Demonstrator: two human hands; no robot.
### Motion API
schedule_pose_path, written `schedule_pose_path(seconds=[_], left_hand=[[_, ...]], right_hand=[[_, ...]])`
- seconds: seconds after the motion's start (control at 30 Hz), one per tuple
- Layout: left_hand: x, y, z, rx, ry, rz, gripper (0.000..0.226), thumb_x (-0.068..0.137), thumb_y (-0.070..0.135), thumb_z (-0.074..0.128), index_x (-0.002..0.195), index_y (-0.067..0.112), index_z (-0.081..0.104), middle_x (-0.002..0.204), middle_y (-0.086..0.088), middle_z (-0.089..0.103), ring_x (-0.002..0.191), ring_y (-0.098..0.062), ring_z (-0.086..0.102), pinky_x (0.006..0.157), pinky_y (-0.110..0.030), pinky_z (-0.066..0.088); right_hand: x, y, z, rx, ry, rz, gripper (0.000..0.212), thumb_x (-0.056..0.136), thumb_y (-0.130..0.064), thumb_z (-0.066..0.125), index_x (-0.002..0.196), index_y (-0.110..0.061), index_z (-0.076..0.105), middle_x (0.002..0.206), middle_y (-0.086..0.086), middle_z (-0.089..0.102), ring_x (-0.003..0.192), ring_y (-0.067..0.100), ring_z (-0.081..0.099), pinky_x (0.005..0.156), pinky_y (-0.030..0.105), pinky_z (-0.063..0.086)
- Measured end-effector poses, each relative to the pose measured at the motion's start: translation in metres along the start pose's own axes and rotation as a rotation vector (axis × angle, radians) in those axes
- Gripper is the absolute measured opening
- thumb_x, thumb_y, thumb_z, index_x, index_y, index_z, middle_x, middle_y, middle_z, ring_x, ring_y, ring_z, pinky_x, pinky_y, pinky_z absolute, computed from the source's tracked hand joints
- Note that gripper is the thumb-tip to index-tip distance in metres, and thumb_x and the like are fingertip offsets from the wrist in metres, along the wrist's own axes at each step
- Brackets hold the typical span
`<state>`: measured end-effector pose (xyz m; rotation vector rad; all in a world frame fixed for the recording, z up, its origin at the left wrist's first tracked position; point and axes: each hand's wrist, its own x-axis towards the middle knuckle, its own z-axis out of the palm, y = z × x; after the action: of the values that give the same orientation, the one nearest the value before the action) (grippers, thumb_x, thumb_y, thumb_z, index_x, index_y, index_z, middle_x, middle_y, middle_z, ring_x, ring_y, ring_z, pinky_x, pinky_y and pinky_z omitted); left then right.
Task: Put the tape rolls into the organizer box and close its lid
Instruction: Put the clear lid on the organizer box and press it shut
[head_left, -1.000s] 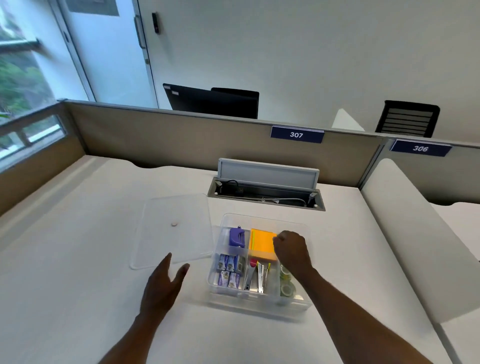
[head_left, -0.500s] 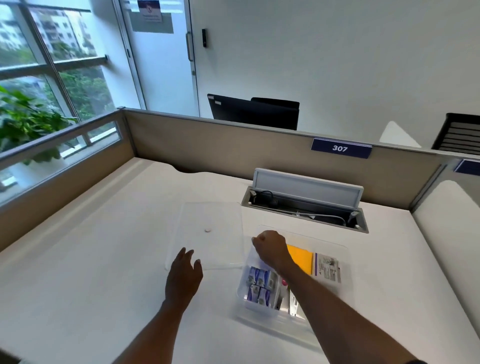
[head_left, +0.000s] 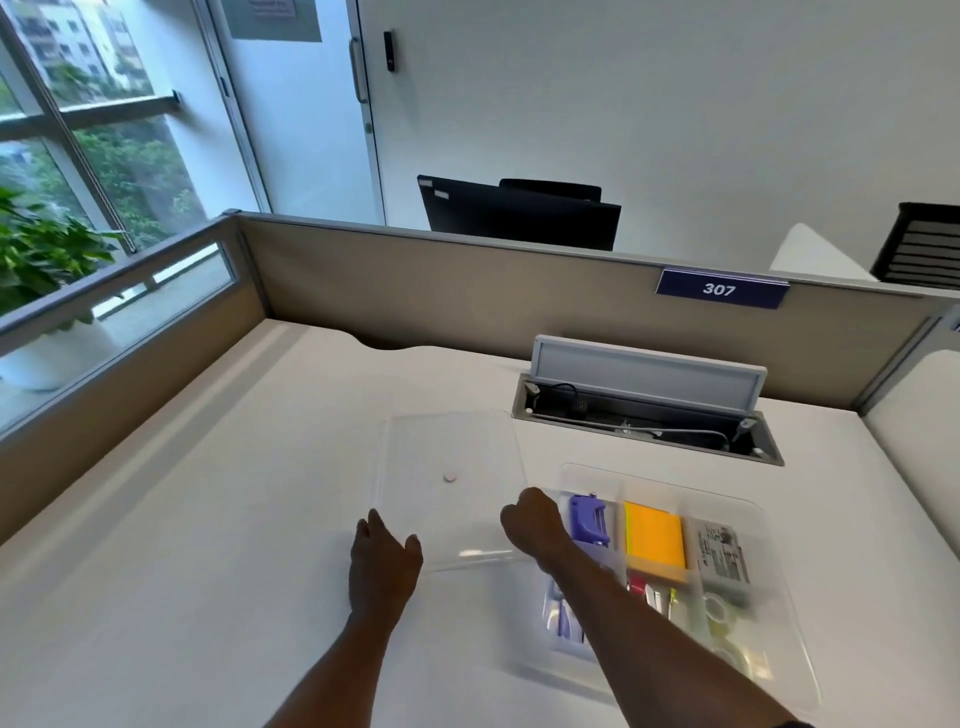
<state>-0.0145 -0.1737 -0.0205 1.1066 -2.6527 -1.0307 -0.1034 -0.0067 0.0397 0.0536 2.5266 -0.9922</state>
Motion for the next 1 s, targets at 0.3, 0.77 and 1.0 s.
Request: schedule_pose_path(seconds=[0.3,0.77,1.0], left_hand=[[0.016,-0.013,0.003,0.062,-0.027,0.014,0.072,0.087,0.031,0.056,0.143,0.0,0.023,0.138,-0.02,0.047,0.126,-0.035,0.043,0.102,-0.042,0.039],[0.052,-0.025,-0.018,-0.299,0.08,-0.159,0.06,0.086,0.02,0.057,0.14,0.01,0.035,0.134,-0.013,0.054,0.126,-0.031,0.045,0.106,-0.04,0.033],[0.049,0.005,-0.029,-1.39,0.034,-0.316,0.033,0.085,-0.002,0.058,0.118,0.001,0.053,0.099,-0.019,0.06,0.079,-0.029,0.062,0.075,-0.036,0.056]], right_hand=[[0.021,-0.01,0.03,-0.171,-0.076,0.153,0.045,0.082,-0.021,0.044,0.123,-0.002,0.044,0.128,0.021,0.052,0.119,0.037,0.048,0.104,0.043,0.04],[0.046,-0.02,0.0,0.073,0.085,0.152,0.015,0.08,-0.006,0.05,0.089,-0.002,0.061,0.093,0.019,0.061,0.088,0.034,0.062,0.066,0.027,0.042],[0.052,-0.013,-0.053,0.521,0.003,0.229,0.012,0.089,-0.002,0.049,0.081,-0.005,0.057,0.085,0.014,0.059,0.047,0.013,0.038,0.04,0.018,0.031]])
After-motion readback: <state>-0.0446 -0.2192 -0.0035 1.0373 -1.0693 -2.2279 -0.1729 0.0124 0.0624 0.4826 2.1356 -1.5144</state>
